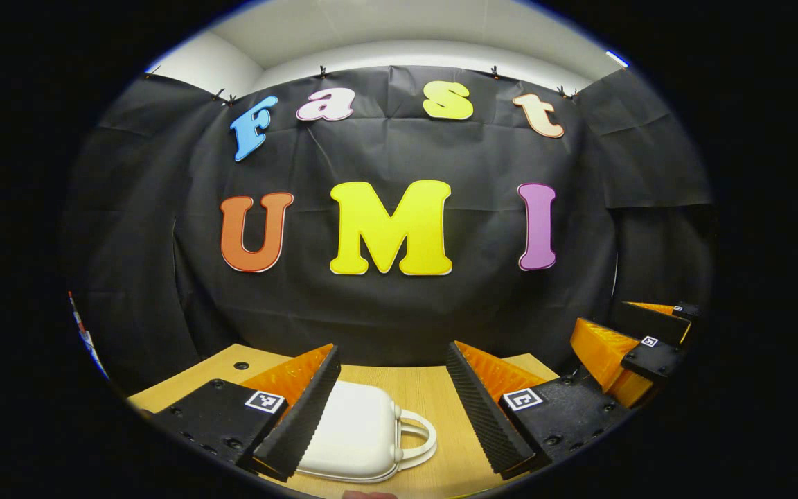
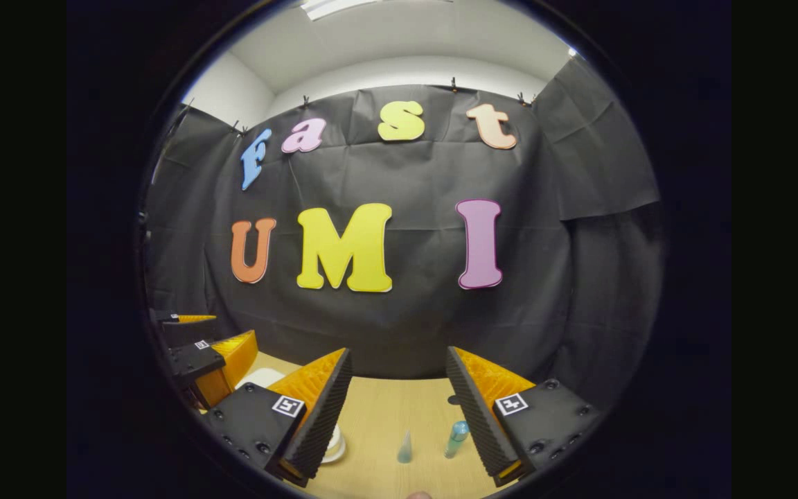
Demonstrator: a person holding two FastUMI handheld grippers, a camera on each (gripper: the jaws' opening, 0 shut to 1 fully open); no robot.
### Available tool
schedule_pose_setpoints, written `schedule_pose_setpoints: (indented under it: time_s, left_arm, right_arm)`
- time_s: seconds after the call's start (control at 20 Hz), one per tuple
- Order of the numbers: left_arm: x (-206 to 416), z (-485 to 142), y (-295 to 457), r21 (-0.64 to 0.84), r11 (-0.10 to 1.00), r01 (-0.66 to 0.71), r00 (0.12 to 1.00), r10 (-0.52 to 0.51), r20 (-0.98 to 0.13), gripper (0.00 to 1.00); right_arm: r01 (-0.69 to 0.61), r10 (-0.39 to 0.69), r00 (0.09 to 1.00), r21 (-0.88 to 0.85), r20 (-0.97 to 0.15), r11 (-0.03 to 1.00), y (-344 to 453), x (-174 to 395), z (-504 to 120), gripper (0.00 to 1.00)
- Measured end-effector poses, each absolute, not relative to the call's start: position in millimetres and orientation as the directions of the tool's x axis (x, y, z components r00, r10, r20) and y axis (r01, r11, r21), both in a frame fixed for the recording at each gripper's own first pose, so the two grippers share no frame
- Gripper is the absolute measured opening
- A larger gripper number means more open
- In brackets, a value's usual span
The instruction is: First open the suitcase, pack the skin care products into it, and then close the suitcase.
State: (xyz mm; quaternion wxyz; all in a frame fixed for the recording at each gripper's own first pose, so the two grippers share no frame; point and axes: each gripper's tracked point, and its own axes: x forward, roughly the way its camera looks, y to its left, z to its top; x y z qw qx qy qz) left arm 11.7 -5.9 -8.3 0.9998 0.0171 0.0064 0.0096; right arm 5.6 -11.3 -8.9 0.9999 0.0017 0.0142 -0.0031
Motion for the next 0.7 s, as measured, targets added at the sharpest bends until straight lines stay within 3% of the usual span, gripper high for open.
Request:
schedule_pose_setpoints:
  time_s: [0.4,0.7]
  left_arm:
    - [15,-26,-22,0.066,0.997,0.034,0.997,-0.030,-0.065,0.98]
    - [20,-65,-27,0.255,0.960,0.116,0.986,-0.082,-0.143,0.99]
  right_arm:
    - [0.011,-0.011,0.998,-0.006,-0.055,1.000,-32,4,-19,0.81]
    - [0.052,-0.055,0.994,-0.032,-0.096,0.998,-66,-4,-37,0.80]
